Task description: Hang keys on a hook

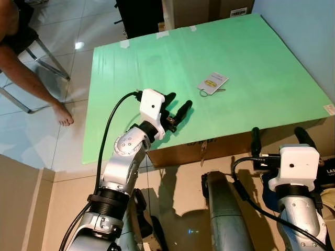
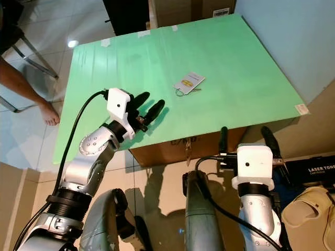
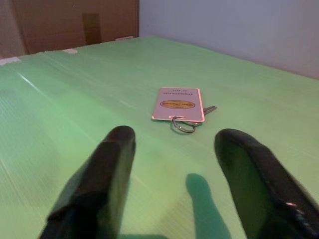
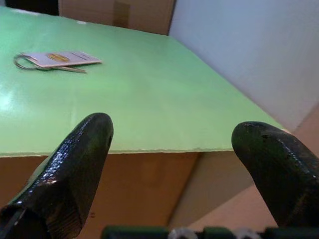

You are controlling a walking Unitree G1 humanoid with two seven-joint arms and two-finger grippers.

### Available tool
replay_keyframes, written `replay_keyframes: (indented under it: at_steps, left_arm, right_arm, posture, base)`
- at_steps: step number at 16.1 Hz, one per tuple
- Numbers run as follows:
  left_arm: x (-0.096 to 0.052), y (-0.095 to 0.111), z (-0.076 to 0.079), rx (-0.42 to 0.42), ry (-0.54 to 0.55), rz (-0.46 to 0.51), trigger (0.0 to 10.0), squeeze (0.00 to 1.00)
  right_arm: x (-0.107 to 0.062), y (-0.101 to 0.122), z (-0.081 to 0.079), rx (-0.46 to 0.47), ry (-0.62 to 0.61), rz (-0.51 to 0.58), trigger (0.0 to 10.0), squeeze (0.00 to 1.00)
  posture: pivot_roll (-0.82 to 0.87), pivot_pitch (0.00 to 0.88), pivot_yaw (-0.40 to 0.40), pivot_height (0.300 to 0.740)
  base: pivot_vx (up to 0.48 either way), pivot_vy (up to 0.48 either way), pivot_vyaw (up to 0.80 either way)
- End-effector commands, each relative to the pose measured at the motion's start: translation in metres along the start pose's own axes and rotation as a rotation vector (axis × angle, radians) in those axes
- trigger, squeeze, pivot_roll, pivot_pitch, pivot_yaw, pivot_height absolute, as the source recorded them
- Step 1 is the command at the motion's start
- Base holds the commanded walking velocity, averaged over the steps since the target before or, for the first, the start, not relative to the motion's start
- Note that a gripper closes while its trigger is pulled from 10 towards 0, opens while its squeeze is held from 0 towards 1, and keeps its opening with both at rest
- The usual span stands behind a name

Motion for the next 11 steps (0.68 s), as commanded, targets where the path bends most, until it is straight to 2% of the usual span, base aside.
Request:
replay_keyframes:
  at_steps: [1, 2, 9, 11]
  left_arm:
    - [-0.0024, -0.0014, -0.0017, 0.013, 0.018, -0.014, 10.0, 0.00]
    - [-0.0022, -0.0019, -0.0045, 0.023, 0.038, -0.018, 10.0, 0.00]
    - [-0.0002, -0.0031, -0.0004, 0.001, 0.033, -0.024, 10.0, 0.00]
    - [0.0001, -0.0017, -0.0015, -0.002, 0.049, -0.010, 10.0, 0.00]
  right_arm:
    - [0.0012, -0.0044, 0.0007, -0.017, -0.013, -0.023, 10.0, 0.00]
    - [0.0031, -0.0033, 0.0016, -0.019, -0.016, -0.015, 10.0, 0.00]
    - [0.0028, -0.0028, -0.0034, -0.020, 0.015, -0.014, 10.0, 0.00]
    - [0.0030, -0.0031, -0.0032, -0.031, 0.018, -0.018, 10.0, 0.00]
  posture:
    - [-0.40, 0.175, 0.131, 0.602]
    - [-0.40, 0.177, 0.132, 0.602]
    - [-0.40, 0.180, 0.124, 0.602]
    - [-0.41, 0.180, 0.124, 0.602]
  base:
    - [0.000, 0.000, 0.00]
    - [0.000, 0.000, 0.00]
    - [0.000, -0.433, 0.00]
    - [0.349, -0.285, 0.00]
Point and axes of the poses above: a point about 5 cm out from each wrist's last joint towards the gripper, its own x axis pointing out of the wrist towards the gripper, its own y axis along the axis of the wrist's last joint, z = x × y, the point moved 2 cm from there along x, pointing out of the wrist towards the gripper, and after that the axes turned 11 degrees about -x, right-handed, at the moved point
